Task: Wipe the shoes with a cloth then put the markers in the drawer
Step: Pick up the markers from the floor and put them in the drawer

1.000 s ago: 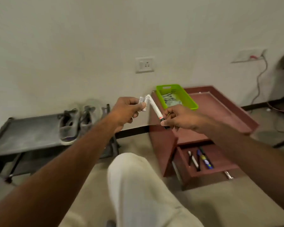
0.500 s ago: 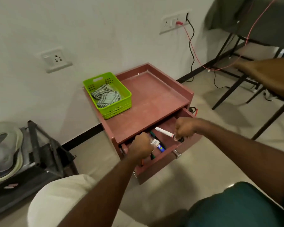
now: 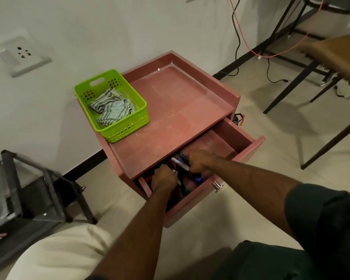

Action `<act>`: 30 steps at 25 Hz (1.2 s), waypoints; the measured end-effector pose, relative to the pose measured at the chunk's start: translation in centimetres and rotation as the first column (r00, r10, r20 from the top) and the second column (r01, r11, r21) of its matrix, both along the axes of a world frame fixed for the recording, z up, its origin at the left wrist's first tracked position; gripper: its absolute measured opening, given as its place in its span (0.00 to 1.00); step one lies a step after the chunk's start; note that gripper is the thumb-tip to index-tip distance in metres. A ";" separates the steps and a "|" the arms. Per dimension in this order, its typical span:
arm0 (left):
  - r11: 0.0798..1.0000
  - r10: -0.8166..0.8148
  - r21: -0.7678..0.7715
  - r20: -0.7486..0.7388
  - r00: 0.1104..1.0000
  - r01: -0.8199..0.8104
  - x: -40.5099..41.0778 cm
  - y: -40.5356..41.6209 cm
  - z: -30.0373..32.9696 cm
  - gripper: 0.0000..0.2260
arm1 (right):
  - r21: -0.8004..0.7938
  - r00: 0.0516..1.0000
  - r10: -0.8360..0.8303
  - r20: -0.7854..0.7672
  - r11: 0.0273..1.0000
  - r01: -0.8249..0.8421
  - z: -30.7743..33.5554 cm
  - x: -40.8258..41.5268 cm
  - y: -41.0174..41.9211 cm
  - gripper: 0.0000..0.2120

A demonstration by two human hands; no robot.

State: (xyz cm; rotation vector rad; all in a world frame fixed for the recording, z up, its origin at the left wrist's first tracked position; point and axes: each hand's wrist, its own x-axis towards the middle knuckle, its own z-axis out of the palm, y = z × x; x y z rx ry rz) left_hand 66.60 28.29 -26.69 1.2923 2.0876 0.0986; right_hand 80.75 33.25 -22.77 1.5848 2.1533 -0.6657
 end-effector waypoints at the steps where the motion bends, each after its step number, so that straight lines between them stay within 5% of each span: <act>1: 0.999 0.039 -0.007 0.031 0.999 -0.039 -0.1 0.2 -0.3 0.13 | -0.004 1.000 -0.006 -0.004 1.000 0.006 -0.5 0.0 -0.1 0.08; 11: 0.999 -0.035 0.028 0.062 0.997 0.033 -1.1 0.2 0.3 0.08 | -0.023 0.998 0.009 -0.064 1.000 -0.011 0.4 0.9 0.0 0.10; 14: 0.978 -0.210 0.034 0.209 0.955 0.207 -2.4 -0.8 3.5 0.06 | 0.042 0.992 0.081 -0.093 0.996 -0.078 2.5 0.3 -0.8 0.11; 18: 0.972 -0.233 0.096 0.369 0.900 0.213 -6.2 -4.0 7.9 0.05 | 0.079 0.970 0.170 -0.176 0.984 -0.158 6.3 -1.4 -2.5 0.08; 25: 0.885 -0.270 0.409 0.059 0.961 0.223 -18.4 -9.4 18.0 0.05 | 0.445 0.829 0.479 -0.290 0.834 -0.326 12.9 -11.2 -7.2 0.08; 30: 0.888 -0.111 0.430 -0.141 0.984 0.162 -31.1 -18.3 24.4 0.04 | 0.594 0.684 0.686 -0.249 0.666 -0.451 17.9 -25.6 -12.9 0.14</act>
